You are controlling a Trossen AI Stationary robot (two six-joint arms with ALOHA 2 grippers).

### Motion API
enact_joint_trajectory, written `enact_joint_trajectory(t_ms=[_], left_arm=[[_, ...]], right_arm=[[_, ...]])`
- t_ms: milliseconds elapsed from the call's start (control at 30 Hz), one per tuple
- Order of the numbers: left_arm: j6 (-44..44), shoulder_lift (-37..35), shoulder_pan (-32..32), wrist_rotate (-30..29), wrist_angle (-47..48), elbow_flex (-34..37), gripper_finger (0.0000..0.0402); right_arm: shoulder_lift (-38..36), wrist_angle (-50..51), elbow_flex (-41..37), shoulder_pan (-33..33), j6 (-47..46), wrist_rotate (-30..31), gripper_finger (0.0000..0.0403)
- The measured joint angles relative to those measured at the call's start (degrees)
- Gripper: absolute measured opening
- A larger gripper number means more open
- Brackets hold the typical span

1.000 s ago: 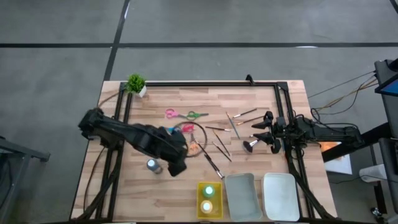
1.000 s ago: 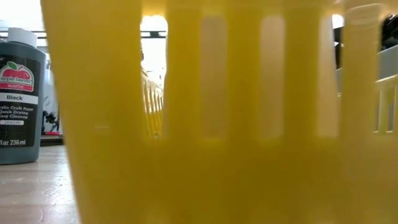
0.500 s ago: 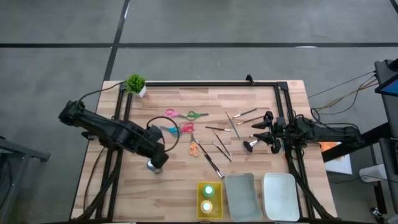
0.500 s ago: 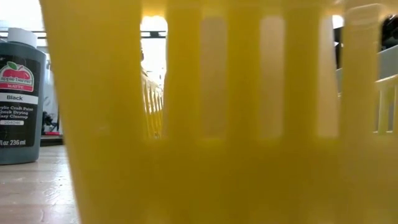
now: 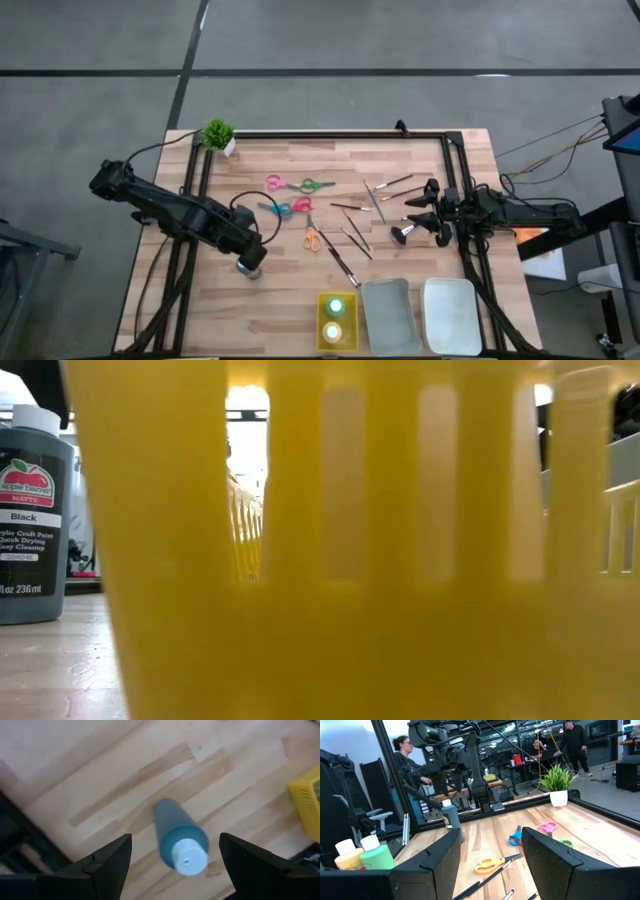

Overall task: Pick & Place Paint Supplies
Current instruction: Put the blue paint bottle into the yellow bin

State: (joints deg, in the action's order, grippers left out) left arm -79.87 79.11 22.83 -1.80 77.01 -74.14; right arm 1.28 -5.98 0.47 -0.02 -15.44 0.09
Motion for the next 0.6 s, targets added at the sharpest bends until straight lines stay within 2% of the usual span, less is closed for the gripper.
enact_joint_trajectory(t_ms=[600], left_arm=[[-1.2, 0.0, 0.0, 7.0, -11.3, 9.1, 0.0304]], right_arm=[[0.0, 0.0, 0.0, 0.0, 0.0, 0.0, 0.0207]])
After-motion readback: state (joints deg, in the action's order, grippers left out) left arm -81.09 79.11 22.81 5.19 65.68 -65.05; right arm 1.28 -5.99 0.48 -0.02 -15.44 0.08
